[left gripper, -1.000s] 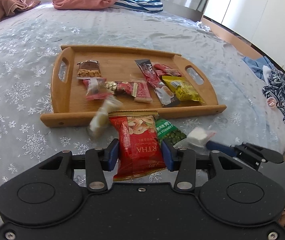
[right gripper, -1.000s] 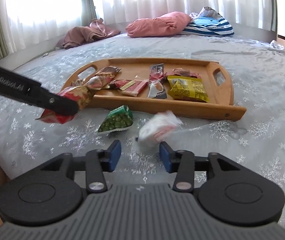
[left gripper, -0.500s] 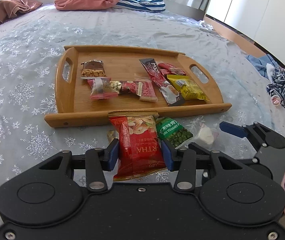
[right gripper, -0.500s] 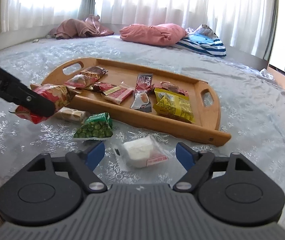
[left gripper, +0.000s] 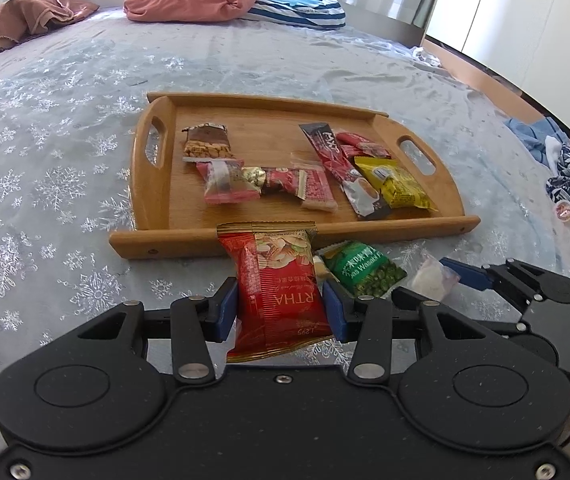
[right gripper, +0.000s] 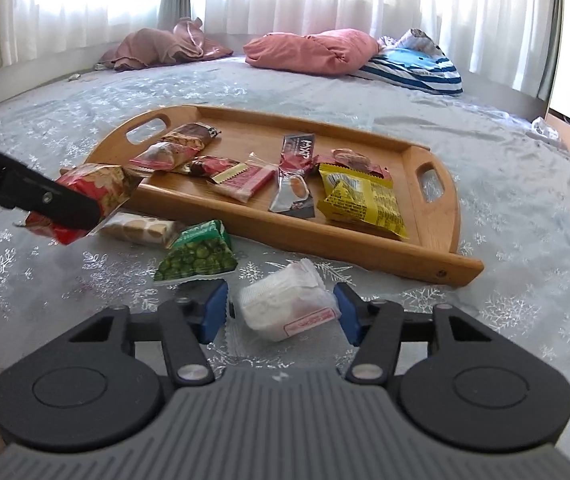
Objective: Organize snacks
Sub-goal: 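Carry the red nut bag and white bun onto the tray and open both tools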
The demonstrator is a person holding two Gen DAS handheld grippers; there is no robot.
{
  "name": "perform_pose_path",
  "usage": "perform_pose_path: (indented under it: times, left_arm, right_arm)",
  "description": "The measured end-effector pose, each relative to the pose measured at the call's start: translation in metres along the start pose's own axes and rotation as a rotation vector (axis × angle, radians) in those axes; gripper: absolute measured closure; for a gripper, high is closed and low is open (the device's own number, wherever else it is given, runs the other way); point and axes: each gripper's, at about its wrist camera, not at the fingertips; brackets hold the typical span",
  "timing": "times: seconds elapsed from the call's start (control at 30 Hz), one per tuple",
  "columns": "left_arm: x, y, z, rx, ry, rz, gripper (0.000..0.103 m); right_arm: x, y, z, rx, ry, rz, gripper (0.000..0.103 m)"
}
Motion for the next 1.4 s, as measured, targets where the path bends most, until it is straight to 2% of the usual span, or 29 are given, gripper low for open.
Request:
perform_pose_path:
  times: [0.37,0.67,0.93,1.13,1.4]
  left_arm:
    - [0.01,0.032,-0.008,-0.073,0.019,-0.007,0.06]
    - [0.014,0.062,0.01,-0.1,0.029,-0.025,0.06]
    - [0.008,0.095,0.053,-0.111,0.048,-0.044,0.06]
    - [0.004,0.109,0.097,-0.072,0.095,-0.041,0.06]
    - [-0.003,0.118,0.132,-0.041,0.12,-0.02,0.06]
  right_arm:
    - [-0.015,0.022,-0.015,-0.047,0.007,0.087,0.048]
    - [-0.041,0.059,-0.013,-0.109,-0.009,0.159,0.048]
    - [-0.091,0.097,0.038,-0.052,-0.034,0.285,0.048]
    - [-0.126,0.118,0.088,0.012,-0.082,0.375,0.048]
    - [-0.14,0.129,0.134,0.069,-0.142,0.409,0.048]
Point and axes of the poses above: each gripper's, at about its wrist camera, not at the fingertips, and z roughly the way its jaws point, x to its left, y to its top, and after that the axes turned 3 degrees about y, right-handed
